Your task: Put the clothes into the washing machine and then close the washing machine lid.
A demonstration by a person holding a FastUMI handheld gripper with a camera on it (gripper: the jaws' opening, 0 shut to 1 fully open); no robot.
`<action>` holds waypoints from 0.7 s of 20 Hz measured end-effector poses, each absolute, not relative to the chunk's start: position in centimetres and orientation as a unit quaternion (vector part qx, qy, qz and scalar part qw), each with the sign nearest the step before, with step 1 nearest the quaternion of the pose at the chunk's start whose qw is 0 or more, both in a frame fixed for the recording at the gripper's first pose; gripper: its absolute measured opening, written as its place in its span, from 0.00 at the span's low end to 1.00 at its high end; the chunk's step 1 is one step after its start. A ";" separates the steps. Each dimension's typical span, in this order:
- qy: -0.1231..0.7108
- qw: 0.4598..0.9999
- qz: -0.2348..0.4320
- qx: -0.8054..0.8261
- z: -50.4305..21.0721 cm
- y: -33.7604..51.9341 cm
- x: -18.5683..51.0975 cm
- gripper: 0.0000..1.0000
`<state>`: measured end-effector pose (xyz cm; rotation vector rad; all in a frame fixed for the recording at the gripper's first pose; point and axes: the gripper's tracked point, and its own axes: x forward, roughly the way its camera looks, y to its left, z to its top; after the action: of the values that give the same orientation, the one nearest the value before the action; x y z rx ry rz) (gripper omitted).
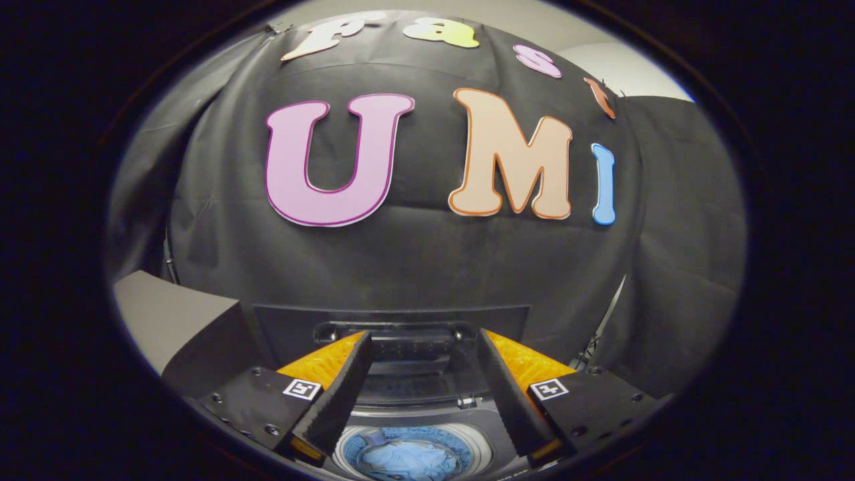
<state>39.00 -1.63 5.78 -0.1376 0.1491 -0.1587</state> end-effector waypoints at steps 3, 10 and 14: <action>0.057 0.993 -0.078 -0.070 7.3 -1.2 41.1 0.97; 0.049 0.995 -0.063 -0.063 5.9 0.8 48.0 0.98; 0.060 0.996 -0.059 -0.038 3.5 1.1 51.3 0.98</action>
<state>51.33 1.15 3.52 -0.0759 0.1204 -0.1191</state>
